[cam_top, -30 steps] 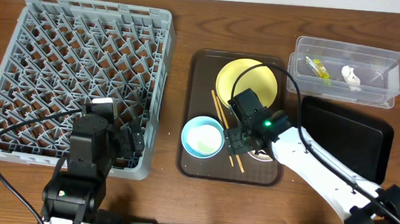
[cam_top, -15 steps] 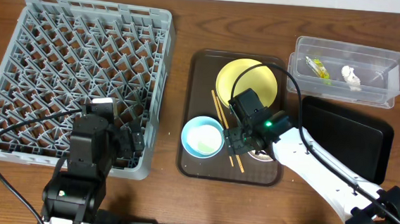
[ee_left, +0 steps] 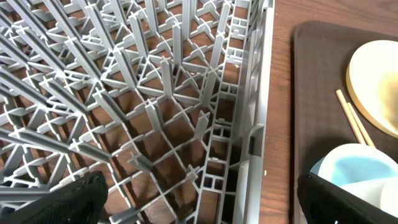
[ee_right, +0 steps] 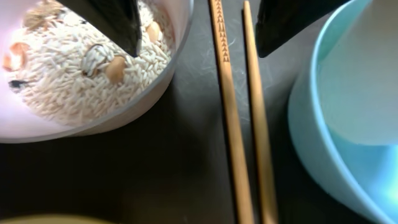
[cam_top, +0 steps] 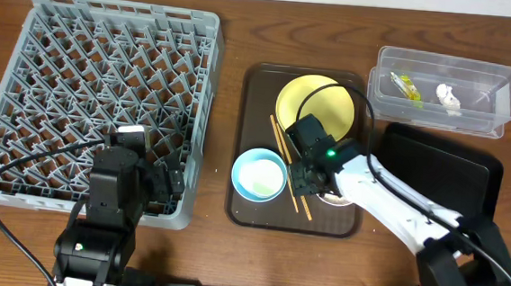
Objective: Sort waste into correct bins and load items into the dishwasher
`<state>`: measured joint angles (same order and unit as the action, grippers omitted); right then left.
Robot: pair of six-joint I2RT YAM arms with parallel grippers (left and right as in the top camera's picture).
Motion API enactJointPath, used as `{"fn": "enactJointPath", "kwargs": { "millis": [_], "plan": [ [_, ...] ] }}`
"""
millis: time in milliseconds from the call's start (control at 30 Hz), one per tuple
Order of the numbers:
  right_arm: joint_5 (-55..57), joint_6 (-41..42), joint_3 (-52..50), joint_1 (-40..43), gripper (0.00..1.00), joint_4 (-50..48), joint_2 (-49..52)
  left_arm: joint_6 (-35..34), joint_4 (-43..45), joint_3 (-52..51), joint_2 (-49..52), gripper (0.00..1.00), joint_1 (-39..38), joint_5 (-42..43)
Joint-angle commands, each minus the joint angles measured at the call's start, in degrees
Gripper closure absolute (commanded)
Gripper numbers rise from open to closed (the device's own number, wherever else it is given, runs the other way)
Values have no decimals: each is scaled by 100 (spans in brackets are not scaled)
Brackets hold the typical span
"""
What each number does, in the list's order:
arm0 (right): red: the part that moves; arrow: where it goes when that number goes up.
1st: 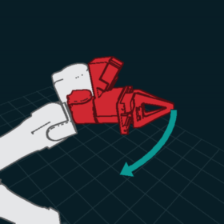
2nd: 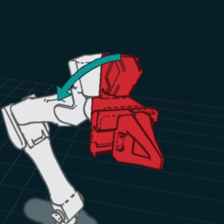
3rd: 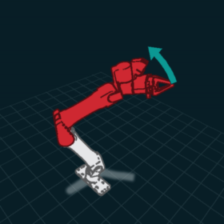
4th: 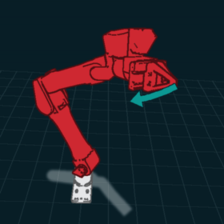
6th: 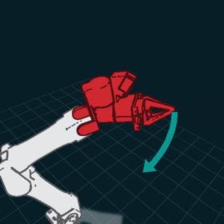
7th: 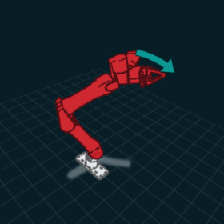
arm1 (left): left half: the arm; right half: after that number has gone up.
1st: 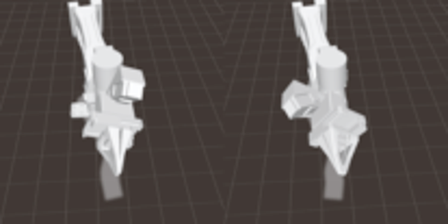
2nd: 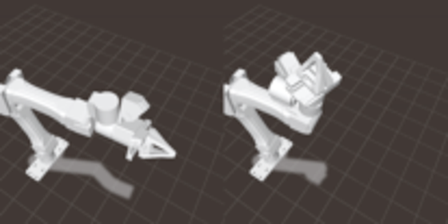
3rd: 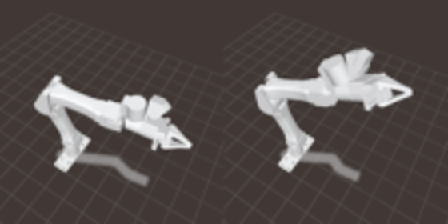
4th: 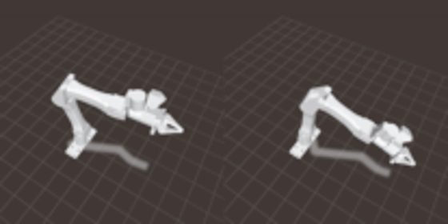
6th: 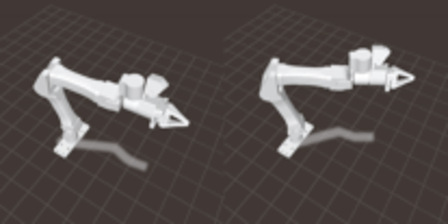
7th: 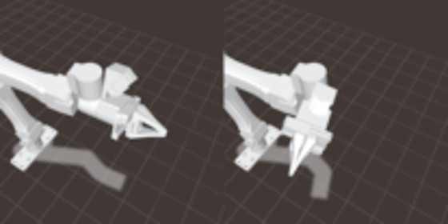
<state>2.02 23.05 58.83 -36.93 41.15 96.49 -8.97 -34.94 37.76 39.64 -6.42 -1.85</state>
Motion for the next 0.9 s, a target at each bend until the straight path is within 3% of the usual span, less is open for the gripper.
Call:
{"fn": "enactJointPath", "kwargs": {
  "millis": [0, 100, 167, 867],
  "plan": [
    [74, 181, 26, 11, 49, -26, 83, 15, -20, 116, -4, 1, 28, -7],
    [76, 229, 26, 11, 61, -22, 83, 15, -22, 116, -4, 1, 28, -7],
    [74, 385, 26, 11, 64, 15, 101, 15, -22, 116, -4, 1, 28, -7],
    [249, 822, -13, 11, 71, 85, 107, 15, -61, 116, -4, 1, 28, -7]
  ]
}}
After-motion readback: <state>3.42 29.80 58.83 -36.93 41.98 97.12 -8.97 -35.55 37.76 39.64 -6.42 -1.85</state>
